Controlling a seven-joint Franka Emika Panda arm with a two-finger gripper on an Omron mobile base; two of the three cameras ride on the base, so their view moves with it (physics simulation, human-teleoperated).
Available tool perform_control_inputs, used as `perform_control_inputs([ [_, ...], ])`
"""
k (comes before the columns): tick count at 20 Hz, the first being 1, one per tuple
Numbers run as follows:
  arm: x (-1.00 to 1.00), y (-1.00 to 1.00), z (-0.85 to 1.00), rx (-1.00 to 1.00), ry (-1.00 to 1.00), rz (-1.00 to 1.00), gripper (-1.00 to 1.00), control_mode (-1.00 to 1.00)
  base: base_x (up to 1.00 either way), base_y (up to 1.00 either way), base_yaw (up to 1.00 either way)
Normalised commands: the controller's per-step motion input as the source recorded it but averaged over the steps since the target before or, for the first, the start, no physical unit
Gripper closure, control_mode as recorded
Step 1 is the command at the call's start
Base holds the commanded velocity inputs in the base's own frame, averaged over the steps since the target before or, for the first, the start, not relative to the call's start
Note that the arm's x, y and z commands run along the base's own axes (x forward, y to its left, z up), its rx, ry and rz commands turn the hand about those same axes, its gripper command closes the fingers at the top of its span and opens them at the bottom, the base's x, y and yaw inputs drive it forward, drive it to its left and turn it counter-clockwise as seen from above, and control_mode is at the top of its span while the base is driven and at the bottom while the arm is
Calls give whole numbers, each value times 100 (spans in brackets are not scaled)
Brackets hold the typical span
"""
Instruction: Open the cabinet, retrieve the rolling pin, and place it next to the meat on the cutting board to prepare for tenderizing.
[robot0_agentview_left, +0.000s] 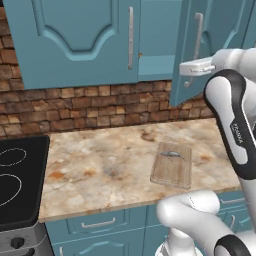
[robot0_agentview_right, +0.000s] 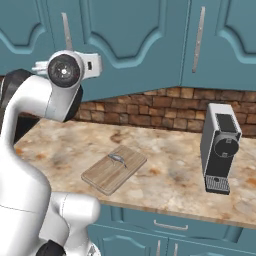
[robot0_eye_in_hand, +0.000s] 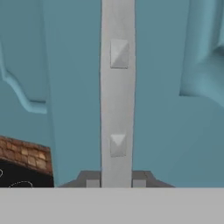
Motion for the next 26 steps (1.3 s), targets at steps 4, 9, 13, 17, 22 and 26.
perform_control_inputs([
  [4,-6,-3,-3,0,5,0,-100,-100,0,0,0],
  [9,-57,0,-1,0,-3,0,-100,-100,0,0,0],
  [13,-100,0,0,-3,-9,0,-100,-100,0,0,0],
  [17,-98,17,0,-3,-6,0,-100,-100,0,0,0],
  [22,-87,45,2,-14,-6,-5,-100,-100,0,0,0],
  [26,-49,69,4,-21,-7,-4,-100,-100,0,0,0],
])
